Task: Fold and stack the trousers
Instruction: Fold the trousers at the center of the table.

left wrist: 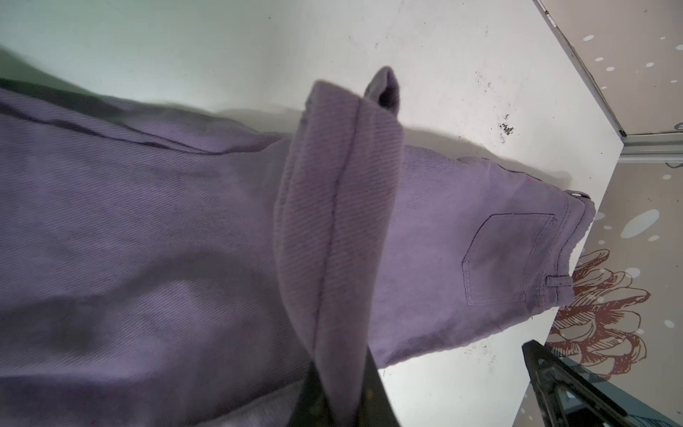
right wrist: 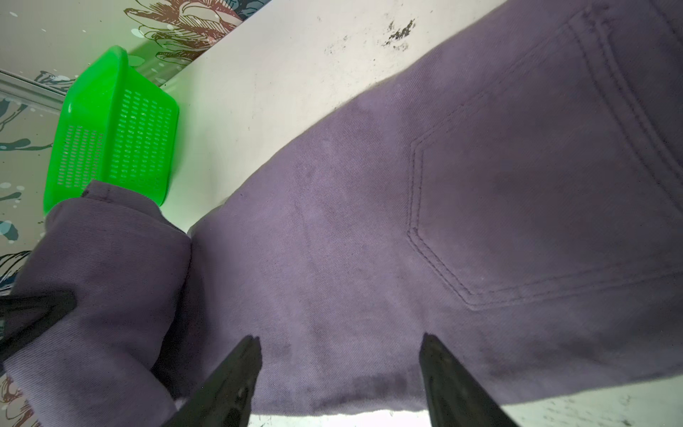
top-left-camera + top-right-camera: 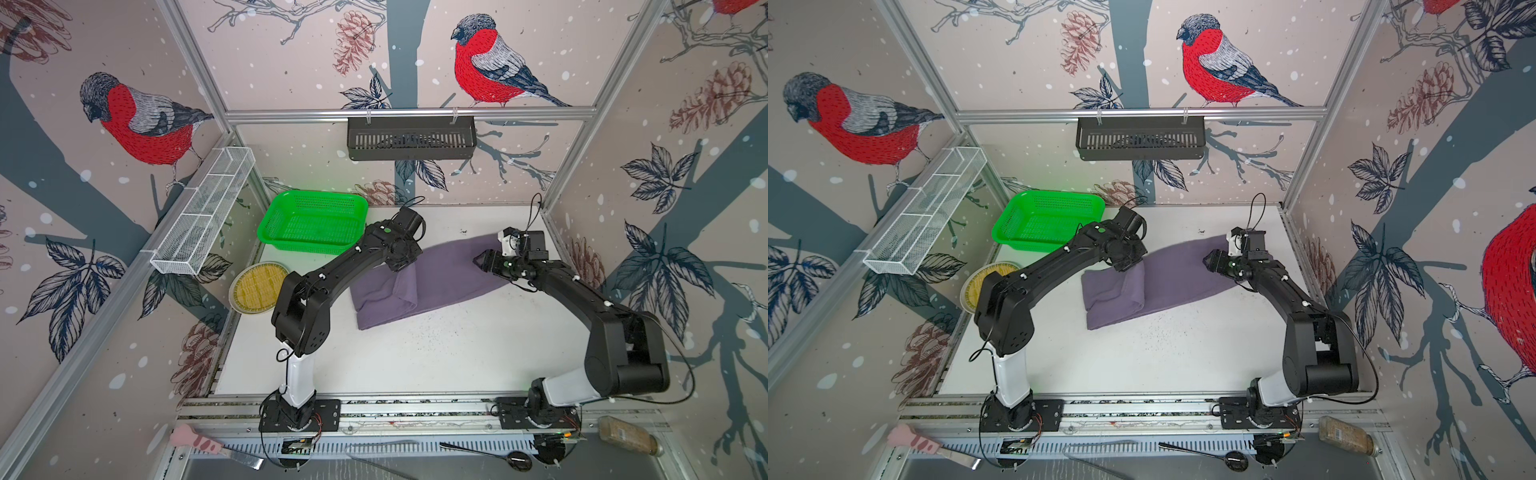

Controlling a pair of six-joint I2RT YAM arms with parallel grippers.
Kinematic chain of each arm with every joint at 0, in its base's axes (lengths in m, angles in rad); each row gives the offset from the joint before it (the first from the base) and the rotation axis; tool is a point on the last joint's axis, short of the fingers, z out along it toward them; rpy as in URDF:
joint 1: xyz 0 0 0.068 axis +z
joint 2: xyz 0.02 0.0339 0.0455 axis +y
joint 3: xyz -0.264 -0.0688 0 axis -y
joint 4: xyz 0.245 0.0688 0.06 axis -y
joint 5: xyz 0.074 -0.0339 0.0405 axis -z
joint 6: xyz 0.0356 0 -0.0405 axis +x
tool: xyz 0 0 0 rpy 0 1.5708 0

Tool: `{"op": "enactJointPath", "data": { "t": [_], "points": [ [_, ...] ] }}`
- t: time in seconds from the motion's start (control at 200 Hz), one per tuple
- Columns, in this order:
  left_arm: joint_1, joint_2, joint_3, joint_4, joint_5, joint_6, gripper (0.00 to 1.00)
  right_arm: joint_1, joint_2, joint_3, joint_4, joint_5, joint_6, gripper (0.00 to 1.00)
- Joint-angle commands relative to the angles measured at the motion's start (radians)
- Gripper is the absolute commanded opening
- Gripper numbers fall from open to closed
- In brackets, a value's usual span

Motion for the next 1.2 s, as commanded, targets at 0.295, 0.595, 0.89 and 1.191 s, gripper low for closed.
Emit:
{"op": "enactJointPath", "data": {
  "t": [0.295, 0.595, 0.89, 1.191],
  "points": [
    [-0.006, 0.23, 0.198, 0.033, 0.011, 0.034, 0.17, -0.003, -0.025, -0.016, 0.021, -0.026, 0.006, 0.71],
    [-0.034, 0.28, 0.305, 0.045, 0.109, 0.139, 0.47, -0.012, -0.043, -0.032, 0.017, -0.015, 0.002, 0.71],
    [-0.047, 0.136, 0.257, -0.027, 0.049, 0.342, 0.56, 0.02, -0.049, -0.014, 0.0, -0.008, -0.012, 0.71],
    [0.03, -0.192, -0.176, 0.002, -0.035, 0.43, 0.65, 0.263, 0.012, 0.066, -0.059, 0.17, -0.037, 0.71]
  ]
}}
